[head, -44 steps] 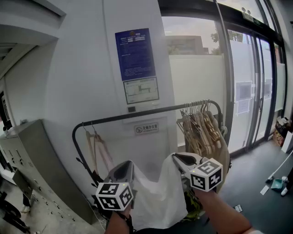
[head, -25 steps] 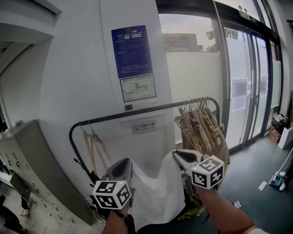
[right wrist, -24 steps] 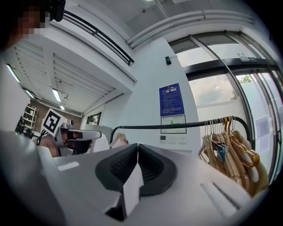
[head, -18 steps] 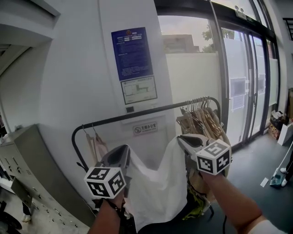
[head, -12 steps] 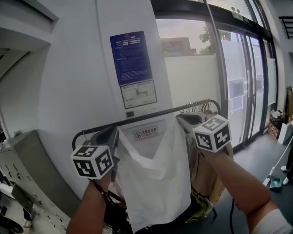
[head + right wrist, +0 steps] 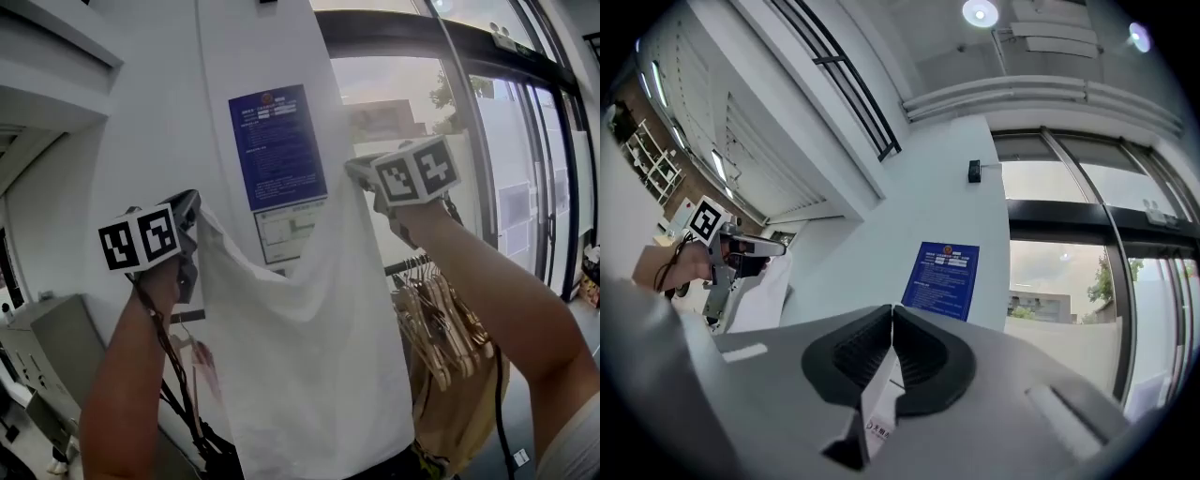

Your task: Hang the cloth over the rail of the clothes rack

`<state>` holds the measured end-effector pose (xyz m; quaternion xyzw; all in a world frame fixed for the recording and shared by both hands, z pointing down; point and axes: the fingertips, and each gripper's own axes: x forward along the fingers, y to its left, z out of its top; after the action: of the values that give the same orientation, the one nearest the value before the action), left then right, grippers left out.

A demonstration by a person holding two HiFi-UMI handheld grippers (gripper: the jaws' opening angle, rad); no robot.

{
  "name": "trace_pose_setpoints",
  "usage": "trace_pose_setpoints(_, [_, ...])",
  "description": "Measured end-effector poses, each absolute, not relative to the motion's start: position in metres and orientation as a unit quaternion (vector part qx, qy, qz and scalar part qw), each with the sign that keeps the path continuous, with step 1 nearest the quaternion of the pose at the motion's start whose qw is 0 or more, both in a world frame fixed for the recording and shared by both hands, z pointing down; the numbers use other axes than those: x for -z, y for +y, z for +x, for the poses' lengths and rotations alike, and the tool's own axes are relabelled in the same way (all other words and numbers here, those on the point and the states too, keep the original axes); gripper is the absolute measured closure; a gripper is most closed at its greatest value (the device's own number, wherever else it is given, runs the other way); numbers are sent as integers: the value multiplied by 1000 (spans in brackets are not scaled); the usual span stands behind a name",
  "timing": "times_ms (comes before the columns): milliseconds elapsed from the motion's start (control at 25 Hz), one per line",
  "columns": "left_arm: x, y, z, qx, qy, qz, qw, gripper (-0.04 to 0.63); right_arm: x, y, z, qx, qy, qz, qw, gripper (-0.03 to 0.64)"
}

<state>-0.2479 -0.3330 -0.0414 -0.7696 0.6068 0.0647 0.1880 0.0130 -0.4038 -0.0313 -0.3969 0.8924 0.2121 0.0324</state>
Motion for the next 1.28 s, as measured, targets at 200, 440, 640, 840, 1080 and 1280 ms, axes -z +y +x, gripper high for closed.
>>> trace_pose_setpoints(200, [103,-402,-284,-81,656,-726,190,584,100,-494,21,-222,887,-402,43,608])
trace_pose_setpoints(440, [115,-499,-340,-66,702,-688,172,584,119,-622,11,-198,875,-442,27,607])
trace_pose_setpoints(640, [84,-591,-383,-71,721,-674,145,584,73,-721,-14,-163,864,-476,13,607])
trace_pose_setpoints(840, [34,-671,-397,-62,721,-676,136,584,12,-787,-45,-178,849,-497,-34,607])
trace_pose_setpoints(1080, [-47,-732,-411,-60,715,-694,57,583,-62,-836,-62,-135,853,-496,-88,607])
trace_pose_setpoints(1280, [-74,-751,-413,-32,717,-696,37,583,-81,-846,-70,-147,845,-500,-124,607])
